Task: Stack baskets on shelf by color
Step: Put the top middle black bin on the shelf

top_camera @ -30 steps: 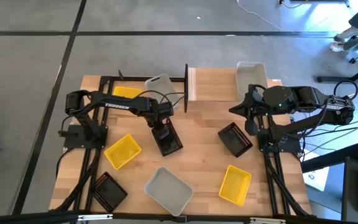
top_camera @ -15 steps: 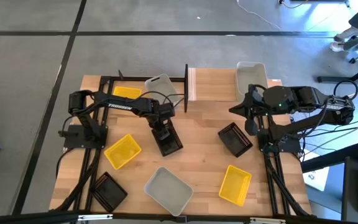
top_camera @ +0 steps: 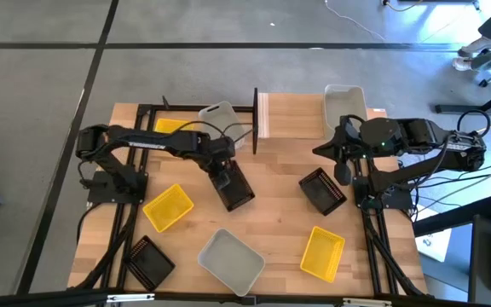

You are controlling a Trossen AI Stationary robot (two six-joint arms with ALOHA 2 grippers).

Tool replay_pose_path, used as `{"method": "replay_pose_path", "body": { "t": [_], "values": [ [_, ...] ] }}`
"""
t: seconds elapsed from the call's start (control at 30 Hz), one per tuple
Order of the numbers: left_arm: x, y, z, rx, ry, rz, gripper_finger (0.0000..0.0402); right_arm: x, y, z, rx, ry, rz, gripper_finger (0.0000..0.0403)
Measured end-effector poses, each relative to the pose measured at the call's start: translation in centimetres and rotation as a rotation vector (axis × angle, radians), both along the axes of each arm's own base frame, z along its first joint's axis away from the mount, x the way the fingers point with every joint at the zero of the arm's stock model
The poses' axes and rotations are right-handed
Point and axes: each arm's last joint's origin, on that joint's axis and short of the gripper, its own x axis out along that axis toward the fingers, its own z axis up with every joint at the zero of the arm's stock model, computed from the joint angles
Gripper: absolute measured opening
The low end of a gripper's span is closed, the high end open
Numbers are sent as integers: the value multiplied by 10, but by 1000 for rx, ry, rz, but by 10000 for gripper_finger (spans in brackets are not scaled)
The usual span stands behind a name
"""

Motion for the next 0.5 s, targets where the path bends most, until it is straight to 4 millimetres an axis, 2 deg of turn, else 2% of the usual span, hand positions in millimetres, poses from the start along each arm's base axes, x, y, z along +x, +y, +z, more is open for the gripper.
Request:
{"method": "replay_pose_path", "body": {
  "t": [0.13,0.27,0.5],
  "values": [
    [-3,-7,42,147,-54,-13,1,3,0,1,20,-16,-27,3],
    [-3,-9,80,276,-84,-27,1,10,-1,1,-13,-33,-78,29],
    [-5,-3,119,483,-109,40,1,34,1,3,-128,-96,-33,99]
  ]
}}
